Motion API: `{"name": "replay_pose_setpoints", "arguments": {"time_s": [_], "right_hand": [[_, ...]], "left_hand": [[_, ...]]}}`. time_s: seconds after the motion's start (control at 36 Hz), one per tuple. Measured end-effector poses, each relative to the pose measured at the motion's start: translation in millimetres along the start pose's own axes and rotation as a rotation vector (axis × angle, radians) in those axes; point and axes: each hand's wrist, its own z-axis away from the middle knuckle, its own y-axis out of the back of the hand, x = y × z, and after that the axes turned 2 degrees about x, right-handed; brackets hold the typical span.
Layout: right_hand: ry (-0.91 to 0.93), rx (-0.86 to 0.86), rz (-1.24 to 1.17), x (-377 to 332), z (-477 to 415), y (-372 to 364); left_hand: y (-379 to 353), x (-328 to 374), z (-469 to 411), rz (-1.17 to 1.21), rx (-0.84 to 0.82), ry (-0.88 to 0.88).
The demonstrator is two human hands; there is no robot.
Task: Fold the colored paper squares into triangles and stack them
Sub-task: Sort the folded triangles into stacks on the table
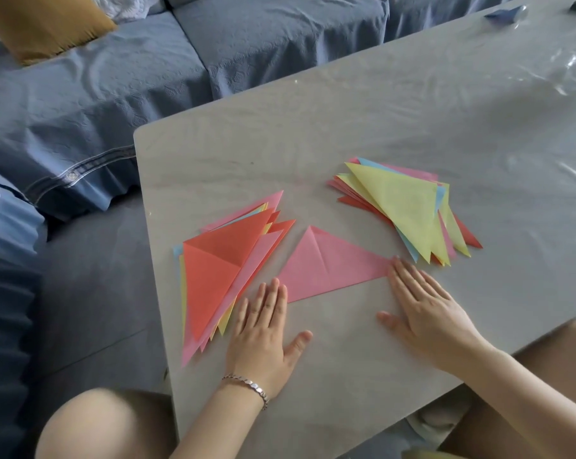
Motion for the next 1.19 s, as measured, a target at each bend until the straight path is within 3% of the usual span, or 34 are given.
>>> {"name": "replay_pose_setpoints", "arguments": {"time_s": [0.17,0.31,0.44,0.53,0.64,0.81,0.94,1.08,1.19], "right_hand": [[0.025,-0.023,-0.016,7,2,1],[0.004,0.331,-0.283,-5,-4,16],[0.127,0.370,-0.414,-29,-19,26],[0.081,0.270,-0.440,-42,-40,39],[-0.133,-0.084,-0.352,-46,-71,50],[-0.279,-0.264,-0.276,-51,-85,54],[-0.310,-0.289,-0.418,-50,-76,51],[-0.261,-0.130,-0.523,-35,-63,42],[-0.253,0.142,-0.769,-18,-54,49]], "left_hand": [[4,2,1,0.039,-0.069,0.035],[9,3,-1,0.054,-0.098,0.040],[26,4,-8,0.200,0.014,-0.030],[32,-5,-9,0.296,0.245,-0.038],[41,-21,-21,0.239,0.356,0.091],[43,-45,-35,0.188,0.143,0.365],[37,-49,-35,0.180,0.034,0.395],[43,-46,-35,0.164,0.094,0.358],[53,-42,-33,0.139,0.100,0.382]]}}
